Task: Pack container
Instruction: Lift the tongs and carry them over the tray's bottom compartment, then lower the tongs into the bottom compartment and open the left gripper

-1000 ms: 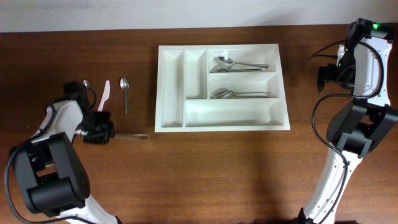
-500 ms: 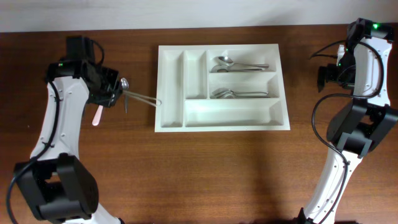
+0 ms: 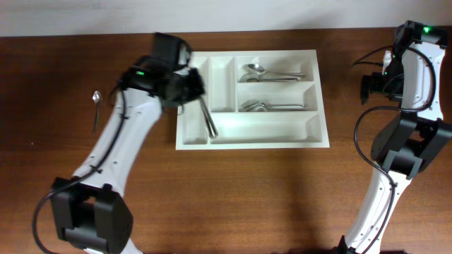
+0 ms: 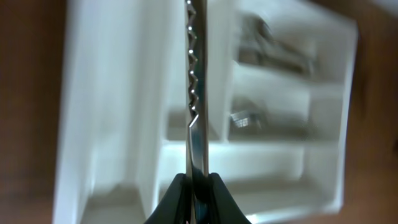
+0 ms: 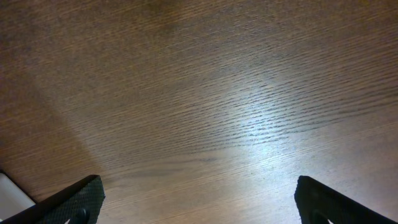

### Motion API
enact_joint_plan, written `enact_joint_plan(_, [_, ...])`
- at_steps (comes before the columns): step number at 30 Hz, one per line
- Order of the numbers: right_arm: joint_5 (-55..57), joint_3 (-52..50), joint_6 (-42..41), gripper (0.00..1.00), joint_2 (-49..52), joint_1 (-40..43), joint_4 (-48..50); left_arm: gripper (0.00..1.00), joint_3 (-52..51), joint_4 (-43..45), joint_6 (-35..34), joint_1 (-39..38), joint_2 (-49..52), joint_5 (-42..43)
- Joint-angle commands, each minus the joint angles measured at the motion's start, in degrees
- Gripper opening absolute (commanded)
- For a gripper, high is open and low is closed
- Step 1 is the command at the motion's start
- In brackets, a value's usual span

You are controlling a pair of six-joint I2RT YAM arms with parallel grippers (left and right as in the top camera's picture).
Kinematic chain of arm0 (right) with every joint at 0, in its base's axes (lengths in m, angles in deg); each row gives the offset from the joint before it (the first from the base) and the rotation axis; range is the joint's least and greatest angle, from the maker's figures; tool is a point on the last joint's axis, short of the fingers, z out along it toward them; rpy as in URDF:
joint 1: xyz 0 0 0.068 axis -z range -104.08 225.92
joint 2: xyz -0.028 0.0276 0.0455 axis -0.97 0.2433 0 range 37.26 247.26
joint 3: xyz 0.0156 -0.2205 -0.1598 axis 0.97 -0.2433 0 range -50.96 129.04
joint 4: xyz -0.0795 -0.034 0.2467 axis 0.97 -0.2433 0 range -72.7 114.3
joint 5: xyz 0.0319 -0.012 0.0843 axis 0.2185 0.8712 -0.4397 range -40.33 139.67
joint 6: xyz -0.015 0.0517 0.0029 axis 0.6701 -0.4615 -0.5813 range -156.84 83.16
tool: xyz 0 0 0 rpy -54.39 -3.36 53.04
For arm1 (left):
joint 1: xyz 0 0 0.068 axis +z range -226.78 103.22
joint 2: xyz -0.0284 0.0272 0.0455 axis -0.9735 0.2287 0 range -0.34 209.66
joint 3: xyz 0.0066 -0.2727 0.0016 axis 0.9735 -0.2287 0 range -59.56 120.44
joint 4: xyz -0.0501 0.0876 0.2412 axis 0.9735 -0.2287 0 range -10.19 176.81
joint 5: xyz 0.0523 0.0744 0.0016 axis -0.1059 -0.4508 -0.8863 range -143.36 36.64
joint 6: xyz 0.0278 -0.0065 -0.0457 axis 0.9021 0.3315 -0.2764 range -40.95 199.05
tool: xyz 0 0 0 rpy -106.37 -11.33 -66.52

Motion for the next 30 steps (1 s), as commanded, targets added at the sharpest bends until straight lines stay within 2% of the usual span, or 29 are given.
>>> enact_joint_plan(1, [0.5,0.07,-0.04,0.99,-2.49,0.22,0.02,0.02,1.31,2.08,17.05,-6.4,-1.16,-0.81])
enact_joint_plan(4, [0.5,0.09,-0.04,0.99,-2.49,0.22,0.02,0.02,1.31,4.55,24.5,-10.78,-1.16,-2.47])
enact_joint_plan(7, [0.5,0.09,-0.04,0.99,-2.49,0.22,0.02,0.02,1.31,6.54,36.98,-14.67,-1.16,-2.64])
enact_joint_plan(14, [0.5,0.09,-0.04,0.99,-2.49,0.22,0.04,0.02,1.29,7.37,55.74,-17.79,-1.14,-2.62])
enact_joint_plan(25, [0.5,0.09,-0.04,0.99,-2.49,0.22,0.02,0.02,0.76,7.89,73.55,-20.04,0.42,-2.86])
enact_joint_plan(30, [0.5,0.09,-0.04,0.99,-2.49,0.22,0.02,0.02,0.76,9.18,75.17,-24.11,4.74,-10.58])
